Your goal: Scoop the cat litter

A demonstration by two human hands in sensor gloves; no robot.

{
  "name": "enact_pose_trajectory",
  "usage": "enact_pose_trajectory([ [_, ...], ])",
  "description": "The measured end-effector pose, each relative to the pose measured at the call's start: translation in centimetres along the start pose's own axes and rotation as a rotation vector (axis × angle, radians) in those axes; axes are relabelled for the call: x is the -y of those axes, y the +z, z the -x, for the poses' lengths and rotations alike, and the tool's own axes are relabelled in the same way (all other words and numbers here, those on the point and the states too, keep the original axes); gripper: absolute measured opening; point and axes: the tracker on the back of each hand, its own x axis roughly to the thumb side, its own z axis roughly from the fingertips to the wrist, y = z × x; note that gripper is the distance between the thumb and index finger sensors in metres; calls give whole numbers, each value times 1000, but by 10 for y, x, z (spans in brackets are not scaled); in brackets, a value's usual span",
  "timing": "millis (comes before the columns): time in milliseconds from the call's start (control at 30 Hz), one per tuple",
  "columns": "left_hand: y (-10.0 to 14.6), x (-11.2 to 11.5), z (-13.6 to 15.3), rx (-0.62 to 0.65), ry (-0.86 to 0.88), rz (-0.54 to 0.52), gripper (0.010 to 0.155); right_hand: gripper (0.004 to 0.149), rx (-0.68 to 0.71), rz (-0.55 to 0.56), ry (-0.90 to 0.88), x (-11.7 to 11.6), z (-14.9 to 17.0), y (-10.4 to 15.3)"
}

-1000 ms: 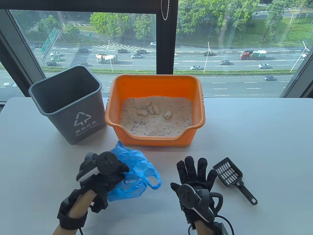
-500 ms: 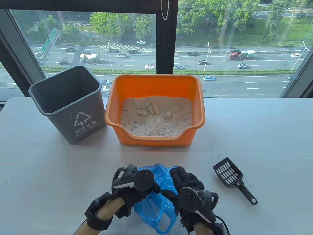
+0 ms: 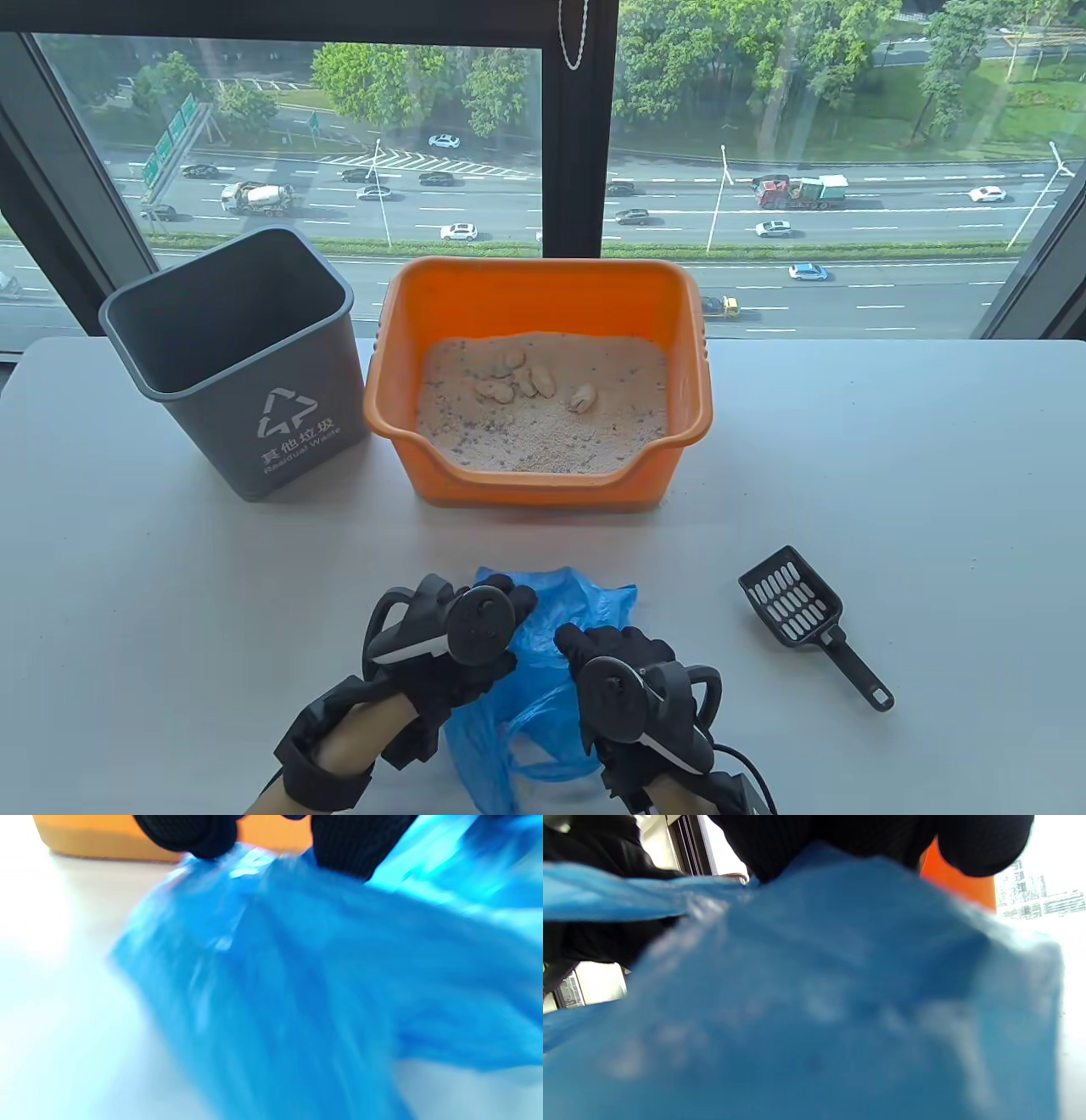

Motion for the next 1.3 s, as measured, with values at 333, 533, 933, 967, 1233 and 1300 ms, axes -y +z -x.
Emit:
enact_pose_trajectory([
  [333, -14, 18, 32, -50, 481, -74, 39, 39, 120, -313, 68, -14, -14, 0],
  [533, -5, 14, 21, 28, 596, -88, 41, 62, 34, -573, 93, -48, -24, -15],
  [933, -1, 11, 9, 379, 438, -49, 43, 61, -455, -480, 406, -68, 44, -76],
  [967, -3, 10, 8, 340, 361, 16, 39, 55, -425, -476, 357, -68, 47, -74],
  [1233, -5, 7, 26, -57, 83, -38, 49, 47, -51, -828, 146, -54, 20, -34],
  [1300, -6, 9, 25, -89, 85, -107, 55, 45, 31, -882, 122, -55, 8, -20],
])
